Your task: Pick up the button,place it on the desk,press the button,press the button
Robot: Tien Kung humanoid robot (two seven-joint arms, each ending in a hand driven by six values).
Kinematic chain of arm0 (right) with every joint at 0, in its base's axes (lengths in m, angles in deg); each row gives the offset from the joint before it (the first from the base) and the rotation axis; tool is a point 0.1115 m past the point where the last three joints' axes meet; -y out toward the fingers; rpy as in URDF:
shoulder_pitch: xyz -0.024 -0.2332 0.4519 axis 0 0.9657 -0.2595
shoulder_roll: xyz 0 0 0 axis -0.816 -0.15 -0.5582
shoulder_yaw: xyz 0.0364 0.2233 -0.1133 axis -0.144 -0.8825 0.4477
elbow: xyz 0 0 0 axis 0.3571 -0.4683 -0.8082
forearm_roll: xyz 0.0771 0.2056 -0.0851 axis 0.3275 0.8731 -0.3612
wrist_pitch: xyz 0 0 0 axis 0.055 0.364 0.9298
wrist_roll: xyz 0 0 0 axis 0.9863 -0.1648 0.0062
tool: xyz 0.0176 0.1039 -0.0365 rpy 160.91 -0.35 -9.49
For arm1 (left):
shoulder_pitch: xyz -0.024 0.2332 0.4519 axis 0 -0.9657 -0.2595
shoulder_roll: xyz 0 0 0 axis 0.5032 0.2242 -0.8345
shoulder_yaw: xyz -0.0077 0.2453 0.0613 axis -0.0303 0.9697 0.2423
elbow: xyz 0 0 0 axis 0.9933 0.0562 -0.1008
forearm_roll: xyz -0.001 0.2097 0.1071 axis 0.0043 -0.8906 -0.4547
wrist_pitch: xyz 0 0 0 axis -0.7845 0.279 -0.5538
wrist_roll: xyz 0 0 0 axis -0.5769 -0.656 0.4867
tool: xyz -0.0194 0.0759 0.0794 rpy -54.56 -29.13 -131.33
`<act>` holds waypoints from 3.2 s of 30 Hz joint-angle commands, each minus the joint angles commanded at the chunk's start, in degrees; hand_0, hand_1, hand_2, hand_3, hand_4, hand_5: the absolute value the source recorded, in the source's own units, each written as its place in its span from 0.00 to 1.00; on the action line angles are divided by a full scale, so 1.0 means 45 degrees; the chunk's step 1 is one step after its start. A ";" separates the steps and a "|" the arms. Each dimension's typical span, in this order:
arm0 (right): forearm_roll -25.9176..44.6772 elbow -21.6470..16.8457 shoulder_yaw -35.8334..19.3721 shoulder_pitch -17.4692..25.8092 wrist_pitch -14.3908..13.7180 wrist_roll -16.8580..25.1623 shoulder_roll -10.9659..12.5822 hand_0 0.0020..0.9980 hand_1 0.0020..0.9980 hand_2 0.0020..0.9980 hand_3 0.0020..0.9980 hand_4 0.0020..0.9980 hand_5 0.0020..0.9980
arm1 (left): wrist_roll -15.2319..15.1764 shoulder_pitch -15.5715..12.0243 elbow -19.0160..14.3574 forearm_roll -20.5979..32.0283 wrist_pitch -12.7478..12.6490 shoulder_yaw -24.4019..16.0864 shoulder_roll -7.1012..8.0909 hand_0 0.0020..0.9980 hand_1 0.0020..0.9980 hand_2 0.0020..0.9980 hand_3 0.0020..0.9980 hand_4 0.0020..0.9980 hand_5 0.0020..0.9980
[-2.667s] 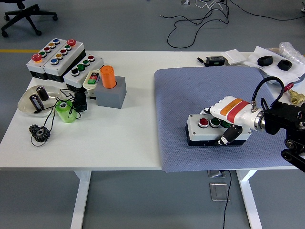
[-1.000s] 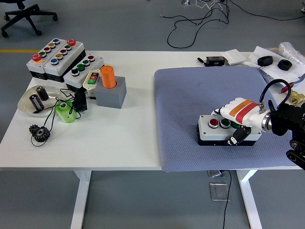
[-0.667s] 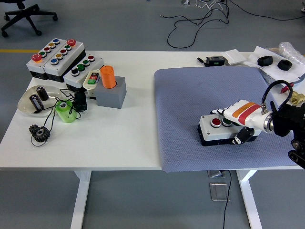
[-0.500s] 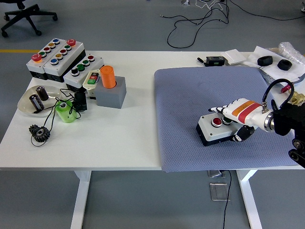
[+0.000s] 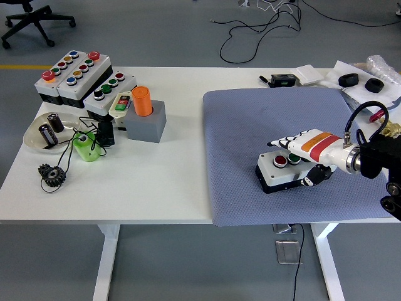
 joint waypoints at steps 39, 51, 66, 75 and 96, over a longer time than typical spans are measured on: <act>0.1591 -0.2114 -0.2680 0.1411 -0.1189 -0.0634 0.0580 0.50 0.33 0.39 0.97 0.92 0.21 | -0.0009 -0.0060 0.0015 -0.0010 -0.0014 0.0029 0.0011 0.60 0.51 0.47 0.47 0.28 0.98; 0.3423 -0.2715 -0.2745 0.2118 -0.1793 -0.1986 0.1403 0.09 0.00 0.00 0.74 0.88 0.48 | -0.0001 -0.0022 0.0015 -0.0041 0.0007 -0.0030 0.0006 0.60 0.51 0.47 0.47 0.28 0.98; 0.3492 -0.2353 -0.2131 0.2069 -0.0421 -0.2545 0.1283 0.09 0.00 0.00 0.71 0.87 0.54 | 0.0003 -0.0011 0.0009 -0.0058 0.0012 -0.0027 0.0000 0.60 0.51 0.47 0.47 0.28 0.98; 0.3436 -0.1933 -0.2046 0.1969 -0.0452 -0.2612 0.1099 0.09 0.00 0.00 0.71 0.86 0.55 | 0.0001 0.0009 0.0004 -0.0073 0.0010 -0.0044 0.0003 0.60 0.51 0.47 0.47 0.28 0.98; 0.3214 -0.1143 -0.1545 0.1814 -0.0373 -0.2744 0.0854 0.09 0.00 0.00 0.72 0.86 0.56 | 0.0018 -0.0048 0.0006 -0.0014 -0.0004 0.0085 -0.0029 0.60 0.51 0.47 0.47 0.28 0.98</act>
